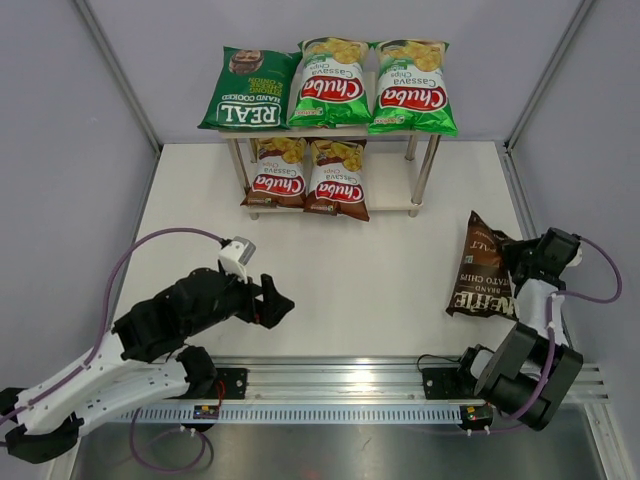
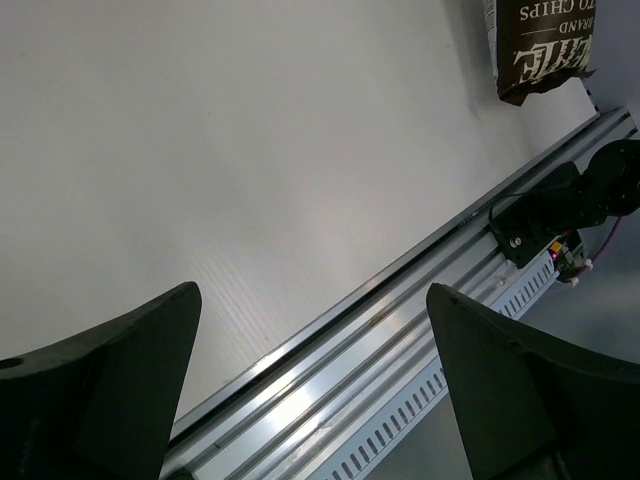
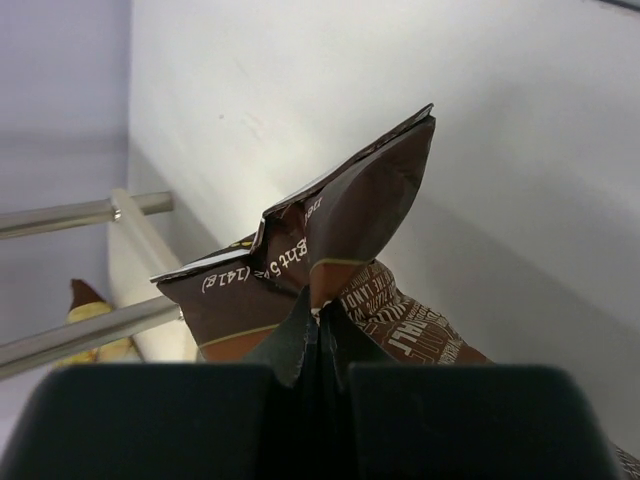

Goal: Place and organize the chips bags onto the shelf

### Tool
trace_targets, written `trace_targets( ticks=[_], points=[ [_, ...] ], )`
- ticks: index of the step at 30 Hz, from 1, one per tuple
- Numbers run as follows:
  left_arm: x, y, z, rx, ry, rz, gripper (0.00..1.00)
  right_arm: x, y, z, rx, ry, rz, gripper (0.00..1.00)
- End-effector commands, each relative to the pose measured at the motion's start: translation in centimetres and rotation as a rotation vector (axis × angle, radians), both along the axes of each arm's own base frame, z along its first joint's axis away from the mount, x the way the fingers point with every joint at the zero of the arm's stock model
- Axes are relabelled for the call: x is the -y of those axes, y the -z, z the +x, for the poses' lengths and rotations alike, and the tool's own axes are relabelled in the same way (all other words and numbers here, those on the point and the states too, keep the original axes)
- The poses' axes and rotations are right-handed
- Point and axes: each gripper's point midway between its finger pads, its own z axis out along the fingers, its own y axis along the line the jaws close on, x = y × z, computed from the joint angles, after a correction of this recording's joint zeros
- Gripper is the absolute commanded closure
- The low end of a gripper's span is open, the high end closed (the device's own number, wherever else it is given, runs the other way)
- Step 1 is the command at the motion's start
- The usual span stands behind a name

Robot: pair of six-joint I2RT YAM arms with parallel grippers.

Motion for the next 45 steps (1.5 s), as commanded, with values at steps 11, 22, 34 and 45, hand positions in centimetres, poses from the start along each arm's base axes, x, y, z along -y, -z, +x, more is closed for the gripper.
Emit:
trace_targets(
  ticks=[11,22,34,45],
  points=[
    [10.5,-0.2,2.3,0.141,0.196,-0.379,0.01,-5.9,-6.7,-4.4,0.17,0.064,0.231,1.0],
    [18.6,-1.8,6.6,0.188,0.228,-0.529,0.01,-10.1,-11.0,-4.1,0.313,0.093,0.475,1.0],
    [25.5,-3.5,4.7,0.245,0.447,-0.579,0.01,-14.5,-13.9,-3.5,0.402,0.057,0.58,1.0],
    [28.9,0.1,3.6,0.19,0.511,-0.454,0.01,-17.5,-16.0,-2.9,0.443,-0.074,0.631,1.0]
  ],
)
